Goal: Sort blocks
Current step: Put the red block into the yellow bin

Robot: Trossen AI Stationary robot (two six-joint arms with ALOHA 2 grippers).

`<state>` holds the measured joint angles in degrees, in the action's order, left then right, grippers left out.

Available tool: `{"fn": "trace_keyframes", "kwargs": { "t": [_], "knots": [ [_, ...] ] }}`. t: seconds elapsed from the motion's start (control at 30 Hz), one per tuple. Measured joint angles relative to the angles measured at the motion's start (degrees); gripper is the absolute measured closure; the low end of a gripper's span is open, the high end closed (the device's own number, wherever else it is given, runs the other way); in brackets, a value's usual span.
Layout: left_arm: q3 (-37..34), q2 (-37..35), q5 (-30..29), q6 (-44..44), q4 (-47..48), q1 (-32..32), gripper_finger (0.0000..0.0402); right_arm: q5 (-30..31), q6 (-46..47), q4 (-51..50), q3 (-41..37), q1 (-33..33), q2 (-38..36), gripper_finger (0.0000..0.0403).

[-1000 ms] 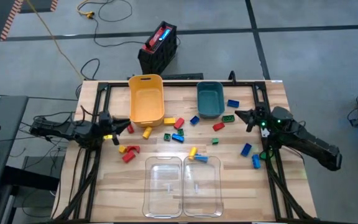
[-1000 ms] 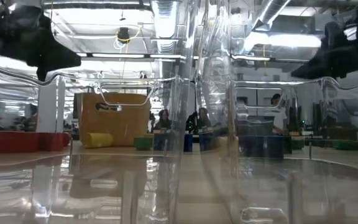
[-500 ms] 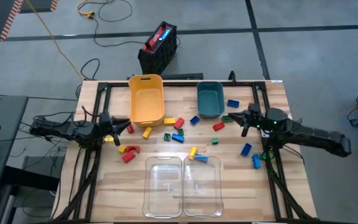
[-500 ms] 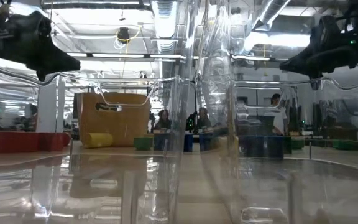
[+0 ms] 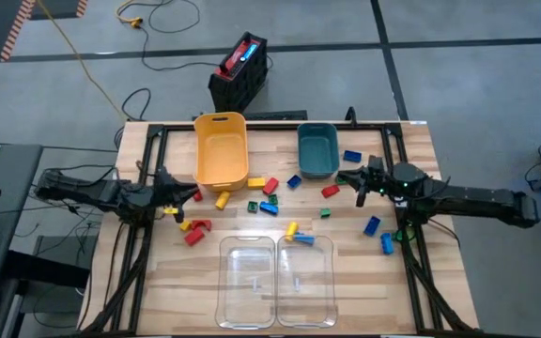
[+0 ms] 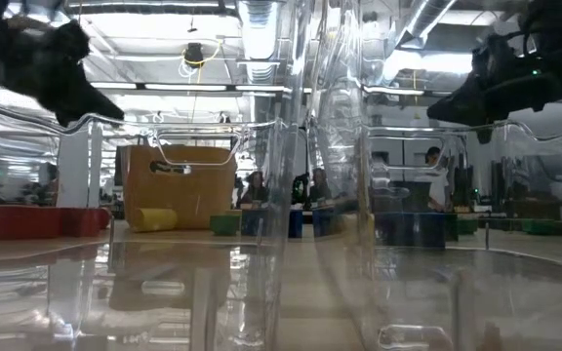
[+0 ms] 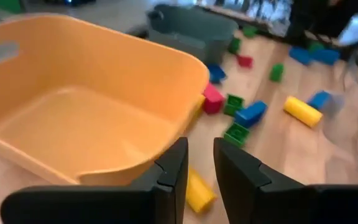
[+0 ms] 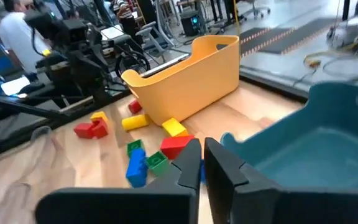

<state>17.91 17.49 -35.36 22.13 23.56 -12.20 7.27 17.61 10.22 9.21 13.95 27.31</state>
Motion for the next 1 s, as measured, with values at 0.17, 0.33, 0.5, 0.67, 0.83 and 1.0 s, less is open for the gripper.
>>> {"fn": "trace_keyframes", "kwargs": {
  "t": [0.17,0.33,0.5,0.67,0.83,1.0],
  "knots": [
    [10.5,19.4,0.9,0.7,9.1,-1.3,0.0328,0.8,-5.0,2.8,1.7,-0.6,2.4,0.0317],
    [22.9,34.6,3.1,6.1,19.6,-1.4,0.0328,1.1,-6.6,2.6,2.7,-0.3,2.7,0.0266],
    [32.1,45.9,9.5,9.3,29.5,-3.7,0.0328,1.1,-7.5,2.7,2.7,-0.4,2.7,0.0224],
    [33.2,54.4,17.0,11.9,37.5,-7.9,0.0305,0.8,-8.2,2.9,2.7,-1.1,2.7,0.0201],
    [33.2,58.7,20.9,19.7,36.9,-11.8,0.0238,0.5,-8.6,1.4,2.8,-4.4,2.7,0.0194],
    [33.2,59.1,22.1,29.3,37.3,-17.1,0.0171,3.0,-8.7,1.2,2.8,-8.0,2.7,0.0194]
  ]
}}
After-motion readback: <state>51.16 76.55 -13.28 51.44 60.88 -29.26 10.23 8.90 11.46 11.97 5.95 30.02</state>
